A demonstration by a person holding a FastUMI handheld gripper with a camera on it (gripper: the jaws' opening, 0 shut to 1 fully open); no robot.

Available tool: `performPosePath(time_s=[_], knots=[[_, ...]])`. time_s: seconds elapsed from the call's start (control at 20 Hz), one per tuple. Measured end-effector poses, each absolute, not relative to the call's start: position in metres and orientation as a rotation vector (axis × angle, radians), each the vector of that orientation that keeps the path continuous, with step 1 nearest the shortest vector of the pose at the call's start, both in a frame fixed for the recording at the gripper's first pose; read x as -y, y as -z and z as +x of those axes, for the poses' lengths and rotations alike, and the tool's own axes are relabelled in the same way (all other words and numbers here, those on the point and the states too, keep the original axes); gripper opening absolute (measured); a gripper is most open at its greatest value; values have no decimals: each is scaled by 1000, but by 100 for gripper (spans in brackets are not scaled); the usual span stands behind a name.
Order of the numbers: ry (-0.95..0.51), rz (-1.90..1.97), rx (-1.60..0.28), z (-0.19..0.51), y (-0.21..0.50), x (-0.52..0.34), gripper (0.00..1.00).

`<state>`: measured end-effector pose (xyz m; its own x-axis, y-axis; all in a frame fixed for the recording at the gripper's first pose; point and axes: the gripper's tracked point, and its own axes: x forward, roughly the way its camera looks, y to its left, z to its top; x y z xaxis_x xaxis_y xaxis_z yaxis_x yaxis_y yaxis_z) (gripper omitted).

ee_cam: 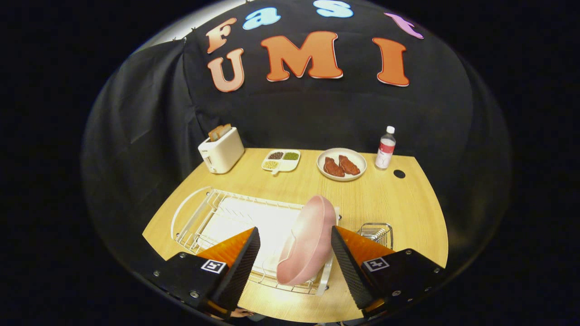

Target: Take the plate from the dish rack, then take the spoon from the basket and place it into the plate.

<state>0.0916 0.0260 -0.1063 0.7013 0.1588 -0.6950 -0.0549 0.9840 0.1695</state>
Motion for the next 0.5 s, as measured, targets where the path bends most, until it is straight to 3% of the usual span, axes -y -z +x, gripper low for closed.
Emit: performPosePath(time_s=[0.2, 0.5], knots=[[-75, 151, -882, 103, 133, -26, 87], [-29, 153, -1022, 104, 176, -38, 61]])
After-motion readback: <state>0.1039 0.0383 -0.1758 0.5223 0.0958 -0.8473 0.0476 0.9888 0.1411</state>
